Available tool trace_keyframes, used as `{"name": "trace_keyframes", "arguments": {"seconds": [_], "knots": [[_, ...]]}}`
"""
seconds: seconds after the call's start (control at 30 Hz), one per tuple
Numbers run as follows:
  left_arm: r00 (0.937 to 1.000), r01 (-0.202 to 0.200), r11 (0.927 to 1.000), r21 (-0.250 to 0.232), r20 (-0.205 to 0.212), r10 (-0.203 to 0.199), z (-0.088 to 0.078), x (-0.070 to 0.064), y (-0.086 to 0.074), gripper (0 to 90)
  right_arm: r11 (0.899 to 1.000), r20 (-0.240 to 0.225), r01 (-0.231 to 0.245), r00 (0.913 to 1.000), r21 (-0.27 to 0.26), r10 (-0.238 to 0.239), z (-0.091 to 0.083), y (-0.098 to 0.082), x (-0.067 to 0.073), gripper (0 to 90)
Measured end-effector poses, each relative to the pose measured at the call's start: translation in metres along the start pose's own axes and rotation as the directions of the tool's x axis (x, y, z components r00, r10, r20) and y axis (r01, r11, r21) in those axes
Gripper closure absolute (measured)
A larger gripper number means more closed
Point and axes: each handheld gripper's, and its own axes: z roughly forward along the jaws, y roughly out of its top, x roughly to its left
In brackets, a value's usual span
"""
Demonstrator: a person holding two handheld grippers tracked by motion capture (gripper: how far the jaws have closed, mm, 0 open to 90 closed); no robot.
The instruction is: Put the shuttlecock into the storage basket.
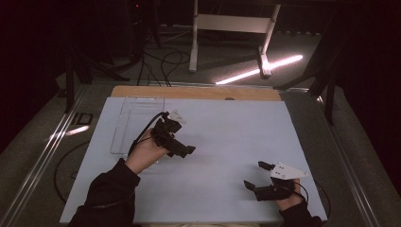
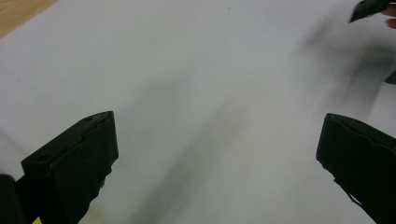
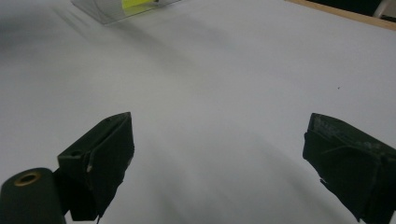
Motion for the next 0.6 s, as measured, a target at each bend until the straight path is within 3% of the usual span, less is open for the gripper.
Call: {"name": "trace_keyframes", "arguments": {"seconds": [0.3, 0.6], "knots": [[0.9957, -0.049, 0.9978, -0.045, 0.077, 0.052, 0.017, -0.015, -0.009, 0.0, 1.0, 0.002, 0.0, 1.0, -0.005, 0.0, -0.001, 0.0, 0.0, 8.9], [0.9791, -0.089, 0.9918, -0.092, 0.175, 0.104, 0.03, -0.021, -0.027, 0.0, 1.0, 0.001, 0.0, 1.0, -0.004, 0.0, 0.0, 0.0, 0.0, 8.9]]}}
